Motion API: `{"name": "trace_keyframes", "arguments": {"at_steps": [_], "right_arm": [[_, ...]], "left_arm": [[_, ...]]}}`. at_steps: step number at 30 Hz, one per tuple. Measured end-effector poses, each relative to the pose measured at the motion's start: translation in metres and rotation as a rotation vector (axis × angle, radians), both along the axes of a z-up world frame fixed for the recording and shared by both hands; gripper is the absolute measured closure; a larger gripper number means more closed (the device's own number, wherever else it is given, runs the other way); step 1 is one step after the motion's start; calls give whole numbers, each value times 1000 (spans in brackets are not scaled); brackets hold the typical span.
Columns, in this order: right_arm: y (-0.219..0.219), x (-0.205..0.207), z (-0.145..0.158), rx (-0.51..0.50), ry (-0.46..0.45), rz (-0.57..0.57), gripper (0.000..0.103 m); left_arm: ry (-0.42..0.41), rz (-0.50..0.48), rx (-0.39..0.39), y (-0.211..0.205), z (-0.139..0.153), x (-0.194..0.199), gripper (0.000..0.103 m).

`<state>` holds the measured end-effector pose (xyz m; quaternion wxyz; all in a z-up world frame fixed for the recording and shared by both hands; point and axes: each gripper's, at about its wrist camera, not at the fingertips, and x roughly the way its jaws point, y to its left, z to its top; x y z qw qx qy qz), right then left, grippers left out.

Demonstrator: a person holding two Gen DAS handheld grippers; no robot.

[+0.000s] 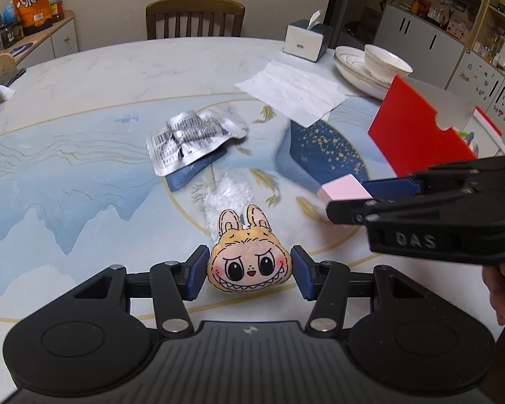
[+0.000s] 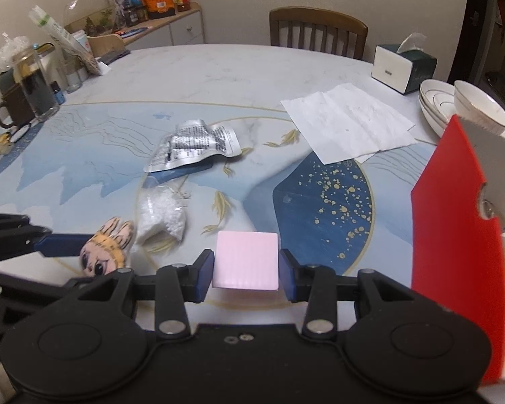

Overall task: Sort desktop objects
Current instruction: 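Carry the bunny keychain and pink sticky notes with both grippers into the box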

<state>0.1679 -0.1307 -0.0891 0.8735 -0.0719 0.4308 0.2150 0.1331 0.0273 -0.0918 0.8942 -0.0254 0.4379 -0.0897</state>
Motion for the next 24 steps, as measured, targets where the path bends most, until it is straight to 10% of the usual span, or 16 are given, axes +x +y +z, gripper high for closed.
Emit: {"name": "trace_keyframes", "arguments": {"at_steps": [24], "right_arm": [[-101, -28, 83, 97, -84, -11, 63]], "left_arm": [[-88, -75, -25, -67, 66, 3, 51]]}}
